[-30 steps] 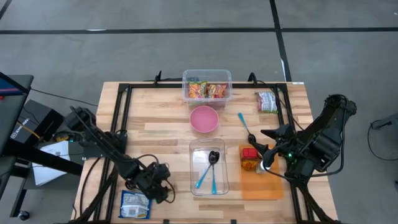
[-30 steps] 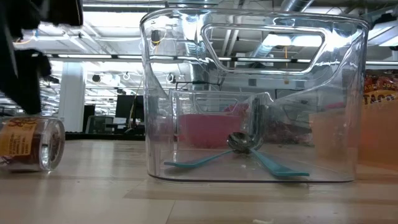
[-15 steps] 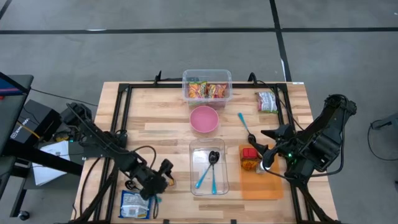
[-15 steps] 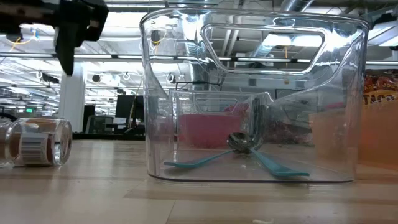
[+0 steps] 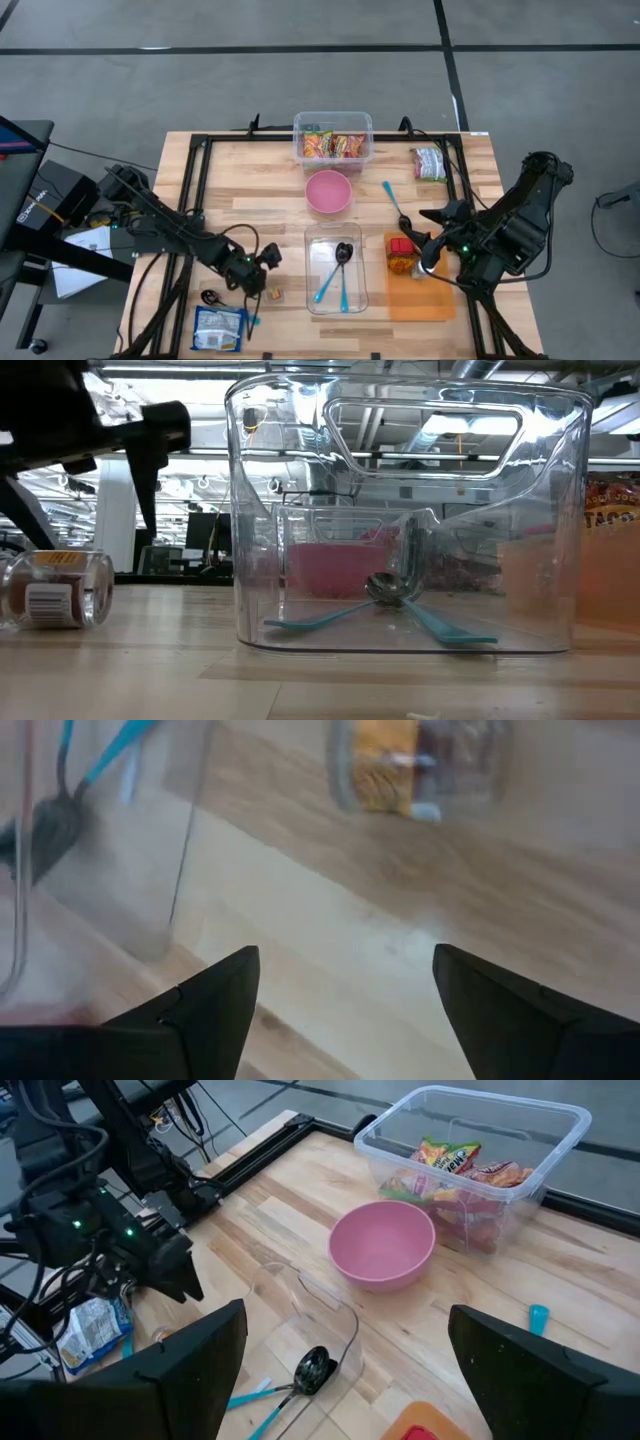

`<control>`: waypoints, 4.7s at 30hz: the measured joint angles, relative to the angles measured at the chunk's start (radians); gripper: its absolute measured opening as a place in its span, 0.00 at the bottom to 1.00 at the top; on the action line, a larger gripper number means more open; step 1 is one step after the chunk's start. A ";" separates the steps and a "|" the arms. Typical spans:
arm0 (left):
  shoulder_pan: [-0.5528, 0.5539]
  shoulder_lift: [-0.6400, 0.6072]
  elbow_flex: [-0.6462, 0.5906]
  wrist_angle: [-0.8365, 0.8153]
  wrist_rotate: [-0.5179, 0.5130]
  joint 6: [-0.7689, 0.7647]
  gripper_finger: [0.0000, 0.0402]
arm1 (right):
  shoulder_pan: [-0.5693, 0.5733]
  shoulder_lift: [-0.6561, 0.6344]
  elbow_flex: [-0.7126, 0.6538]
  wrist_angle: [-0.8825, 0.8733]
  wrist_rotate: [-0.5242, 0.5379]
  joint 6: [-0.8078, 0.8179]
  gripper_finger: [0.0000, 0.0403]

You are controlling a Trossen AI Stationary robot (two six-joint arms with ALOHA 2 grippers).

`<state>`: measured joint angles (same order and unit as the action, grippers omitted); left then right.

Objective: Pick & Place Food Item
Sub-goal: Put the brown seasoning bottle into the orange bin

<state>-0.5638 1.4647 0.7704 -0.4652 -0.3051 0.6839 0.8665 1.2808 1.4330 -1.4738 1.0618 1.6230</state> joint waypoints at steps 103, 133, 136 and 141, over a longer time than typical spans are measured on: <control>0.270 -0.168 -0.015 1.056 -0.330 -2.027 0.45 | -0.143 0.017 0.000 0.208 0.068 -0.433 0.84; 0.408 0.055 0.123 1.353 0.137 -2.001 0.45 | -0.531 0.135 0.001 1.037 -0.514 -1.422 0.84; 0.408 0.056 0.123 1.354 0.148 -2.002 0.45 | -0.534 0.179 0.000 1.061 -0.511 -1.422 0.84; 0.408 0.055 0.123 1.355 0.175 -2.009 0.45 | -0.533 0.213 0.000 1.082 -0.501 -1.421 0.84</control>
<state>-0.1562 1.5200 0.8932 0.8902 -0.1301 -1.3247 0.3332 1.4938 1.4334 -0.3915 0.5606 0.2019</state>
